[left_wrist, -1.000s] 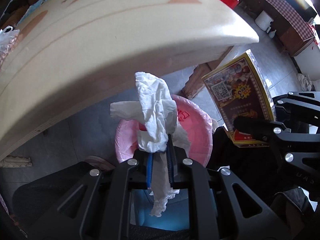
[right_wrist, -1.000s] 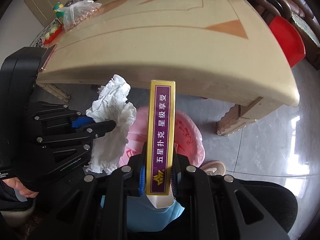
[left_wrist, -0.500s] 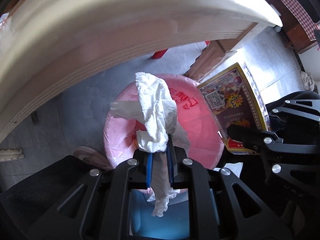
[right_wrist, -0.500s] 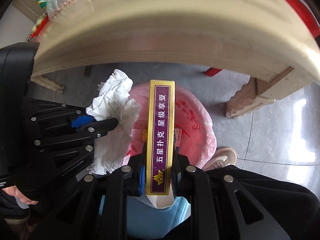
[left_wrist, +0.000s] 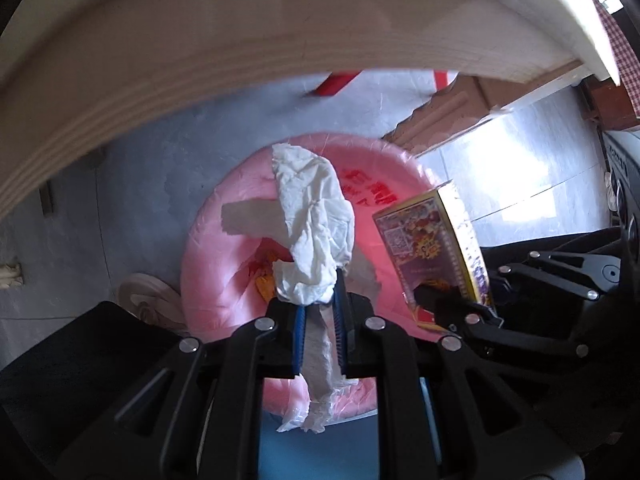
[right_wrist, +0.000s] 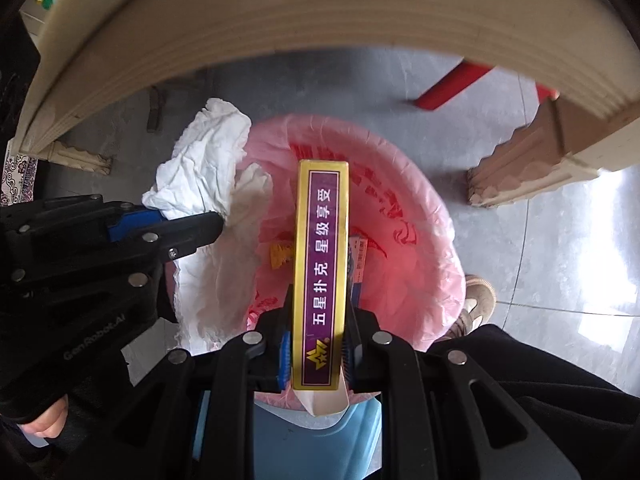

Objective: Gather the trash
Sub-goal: 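Open both tools to drop the tissue and poker box into the bin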

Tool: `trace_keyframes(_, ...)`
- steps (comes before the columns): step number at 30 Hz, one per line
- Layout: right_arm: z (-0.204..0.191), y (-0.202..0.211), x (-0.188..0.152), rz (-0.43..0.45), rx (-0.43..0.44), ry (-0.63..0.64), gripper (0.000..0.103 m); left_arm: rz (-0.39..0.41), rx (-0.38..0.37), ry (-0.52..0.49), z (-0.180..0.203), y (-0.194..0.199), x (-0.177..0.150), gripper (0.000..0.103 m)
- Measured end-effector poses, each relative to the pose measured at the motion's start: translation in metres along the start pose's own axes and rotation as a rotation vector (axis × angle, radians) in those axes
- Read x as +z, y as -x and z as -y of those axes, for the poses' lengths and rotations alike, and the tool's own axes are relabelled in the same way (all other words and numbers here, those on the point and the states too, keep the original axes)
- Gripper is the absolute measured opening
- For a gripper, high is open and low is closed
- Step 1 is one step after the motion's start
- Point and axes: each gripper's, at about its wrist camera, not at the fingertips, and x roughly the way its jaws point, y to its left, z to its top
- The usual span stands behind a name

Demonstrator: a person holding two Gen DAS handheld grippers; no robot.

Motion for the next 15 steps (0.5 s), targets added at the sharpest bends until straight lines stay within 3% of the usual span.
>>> trace_keyframes(7,0.012,-0.031,0.004,-0.071,0.004,-0.022,0.020,-0.056,0.056,0.030,-0.006,-0.031,0.004,0.013)
trace_keyframes(15,0.006,-0.049,0.005,-0.111,-0.007,-0.005,0.020,-0.104,0.067,0.059,-0.009,-0.056,0.004,0.013)
